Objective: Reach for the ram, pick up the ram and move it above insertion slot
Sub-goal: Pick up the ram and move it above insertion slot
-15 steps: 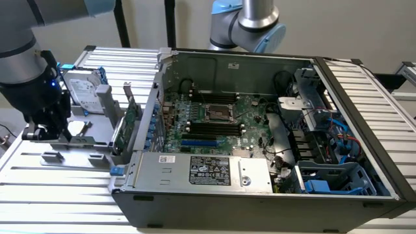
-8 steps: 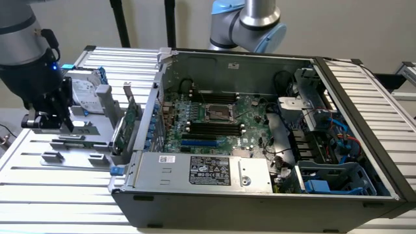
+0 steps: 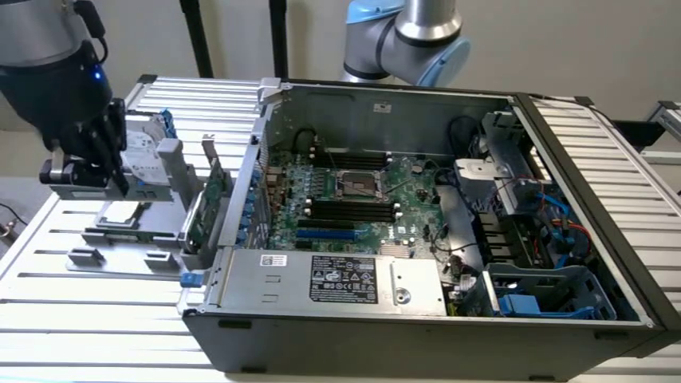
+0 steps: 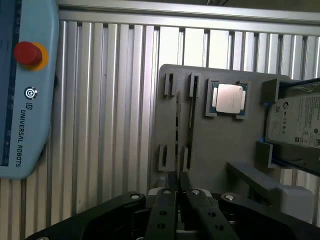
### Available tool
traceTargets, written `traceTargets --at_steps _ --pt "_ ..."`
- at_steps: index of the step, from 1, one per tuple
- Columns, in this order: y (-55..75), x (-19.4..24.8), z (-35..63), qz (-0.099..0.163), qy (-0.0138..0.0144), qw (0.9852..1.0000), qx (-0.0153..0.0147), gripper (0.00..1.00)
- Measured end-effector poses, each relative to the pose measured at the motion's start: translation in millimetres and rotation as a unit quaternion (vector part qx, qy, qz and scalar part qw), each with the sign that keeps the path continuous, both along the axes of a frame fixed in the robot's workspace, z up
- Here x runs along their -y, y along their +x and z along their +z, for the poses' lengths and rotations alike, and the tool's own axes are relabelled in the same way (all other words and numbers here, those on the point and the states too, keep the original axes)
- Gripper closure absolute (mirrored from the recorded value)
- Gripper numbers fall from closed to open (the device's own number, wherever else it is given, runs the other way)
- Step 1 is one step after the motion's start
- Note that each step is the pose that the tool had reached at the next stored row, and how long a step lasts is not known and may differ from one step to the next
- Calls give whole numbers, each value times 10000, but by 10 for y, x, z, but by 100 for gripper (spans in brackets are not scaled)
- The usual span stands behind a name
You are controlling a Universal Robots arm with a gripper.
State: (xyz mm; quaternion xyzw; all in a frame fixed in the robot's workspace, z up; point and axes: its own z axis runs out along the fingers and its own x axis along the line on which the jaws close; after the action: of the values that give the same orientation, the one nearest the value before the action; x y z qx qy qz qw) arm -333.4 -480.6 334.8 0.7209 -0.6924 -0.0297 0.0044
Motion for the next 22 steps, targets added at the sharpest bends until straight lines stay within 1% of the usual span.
traceTargets --at_steps 3,6,8,11,15,22 --pt "95 0 139 16 22 10000 0 87" --pt "196 0 272 32 37 10000 -2 87" --pt "271 0 357 41 42 10000 -4 87" --pt "386 0 454 56 46 10000 -9 87" --pt "564 0 531 68 47 10000 -14 87" --pt "881 1 569 73 51 10000 -18 87"
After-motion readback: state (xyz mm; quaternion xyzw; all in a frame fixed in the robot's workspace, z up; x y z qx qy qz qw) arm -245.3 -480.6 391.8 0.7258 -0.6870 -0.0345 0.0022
